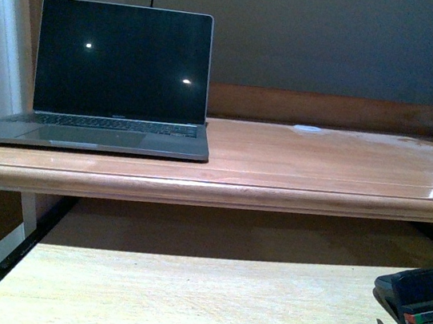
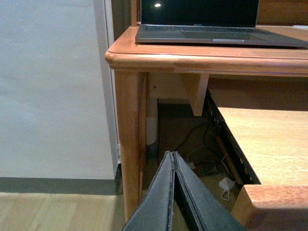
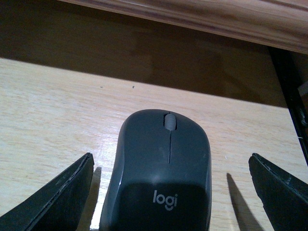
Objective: Place mouse
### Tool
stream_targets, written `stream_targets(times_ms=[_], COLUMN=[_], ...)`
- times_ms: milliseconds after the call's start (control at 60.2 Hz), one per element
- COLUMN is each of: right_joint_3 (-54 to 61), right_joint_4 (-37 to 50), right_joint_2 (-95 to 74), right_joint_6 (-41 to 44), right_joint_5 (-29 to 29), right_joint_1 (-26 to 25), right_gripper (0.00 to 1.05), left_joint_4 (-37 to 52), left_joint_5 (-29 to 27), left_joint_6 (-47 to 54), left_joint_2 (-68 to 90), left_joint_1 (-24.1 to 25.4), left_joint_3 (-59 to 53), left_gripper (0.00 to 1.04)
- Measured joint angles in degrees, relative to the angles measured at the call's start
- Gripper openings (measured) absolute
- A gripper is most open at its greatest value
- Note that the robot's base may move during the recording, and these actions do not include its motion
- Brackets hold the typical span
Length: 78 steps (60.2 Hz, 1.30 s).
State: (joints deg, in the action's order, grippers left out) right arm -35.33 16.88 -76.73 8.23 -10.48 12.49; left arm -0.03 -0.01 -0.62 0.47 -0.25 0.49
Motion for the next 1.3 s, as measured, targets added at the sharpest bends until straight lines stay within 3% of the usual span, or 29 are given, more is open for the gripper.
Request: stream_targets(times_ms=[465,581,664,747,963,1196,1295], right_joint_3=[-3.1,-3.2,-3.2,-3.3,-10.6,-26.6,-34.1], right_joint_4=[-0.5,-1.3,-3.2,-5.4,-10.8,-13.2,-14.1], right_joint_2=[-5.5,-5.3,-4.0,-2.2,2.1,-5.0,-11.7], right_joint_6=[0.4,0.2,0.0,-0.3,-2.8,-4.4,-5.2], right_joint_5=[-1.6,-0.8,-0.5,0.2,1.0,-2.9,-5.2], right_joint_1=[-2.3,-2.4,-2.5,-2.6,-2.4,0.7,2.9], right_gripper=[0.97,0.83,0.66,0.59,0.58,0.58,0.58], left_joint_4=[0.0,0.0,0.0,0.0,0.0,0.0,0.0], left_joint_5=[0.0,0.0,0.0,0.0,0.0,0.0,0.0], left_joint_6=[0.0,0.0,0.0,0.0,0.0,0.0,0.0], left_joint_2=[-0.1,-0.1,-0.1,-0.1,-0.1,-0.1,-0.1], left_joint_1=[0.0,0.0,0.0,0.0,0.0,0.0,0.0], left_joint_3=[0.0,0.0,0.0,0.0,0.0,0.0,0.0], left_gripper=[0.03,0.03,0.19,0.31,0.63,0.98,0.96])
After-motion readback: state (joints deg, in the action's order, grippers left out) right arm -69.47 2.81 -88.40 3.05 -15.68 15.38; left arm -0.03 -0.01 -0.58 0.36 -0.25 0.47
